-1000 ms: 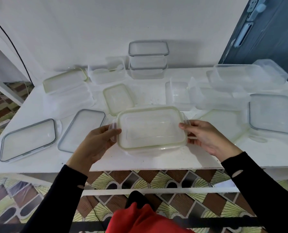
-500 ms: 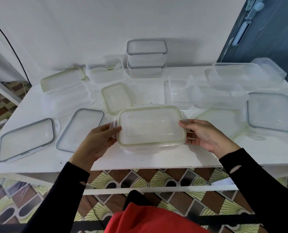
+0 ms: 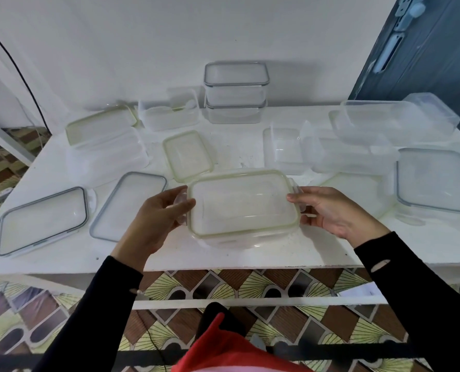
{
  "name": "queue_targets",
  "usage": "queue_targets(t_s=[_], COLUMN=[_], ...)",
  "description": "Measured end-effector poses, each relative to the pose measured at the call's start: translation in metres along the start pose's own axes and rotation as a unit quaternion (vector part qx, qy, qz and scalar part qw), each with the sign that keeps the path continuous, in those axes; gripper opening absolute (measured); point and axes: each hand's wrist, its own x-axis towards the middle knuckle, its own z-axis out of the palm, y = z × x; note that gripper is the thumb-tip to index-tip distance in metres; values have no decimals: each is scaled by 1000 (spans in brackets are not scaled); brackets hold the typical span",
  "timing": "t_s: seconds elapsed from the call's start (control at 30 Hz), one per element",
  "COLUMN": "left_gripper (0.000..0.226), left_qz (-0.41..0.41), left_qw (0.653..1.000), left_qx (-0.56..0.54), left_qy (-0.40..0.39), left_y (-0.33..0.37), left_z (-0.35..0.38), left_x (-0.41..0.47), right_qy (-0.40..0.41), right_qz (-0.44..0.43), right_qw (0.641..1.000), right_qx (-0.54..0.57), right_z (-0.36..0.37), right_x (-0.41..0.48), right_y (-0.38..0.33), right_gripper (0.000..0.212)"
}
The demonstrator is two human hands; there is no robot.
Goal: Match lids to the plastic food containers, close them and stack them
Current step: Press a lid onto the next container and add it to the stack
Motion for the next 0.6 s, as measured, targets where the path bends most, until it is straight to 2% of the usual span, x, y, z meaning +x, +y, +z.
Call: queue_targets(t_s=[0.27,0.47,0.6], left_gripper=[37,49,33], left_qz=[-35,-41,-20], left_qw=[999,999,999], left_qx=[-23,-10,38], left_qy=[-7,-26,-12], left_y=[-7,-2,-1], left_z=[6,1,-1], left_x=[-2,1,2], right_qy=[-9,-35,-36], right_qz=[16,34,37], right_qw=[1000,999,998], right_qx=[11,-9,-26], right_z=[0,-2,-3], right_x=[-1,-7,-8], right_y=[-2,-7,-7], right_gripper=[22,20,25])
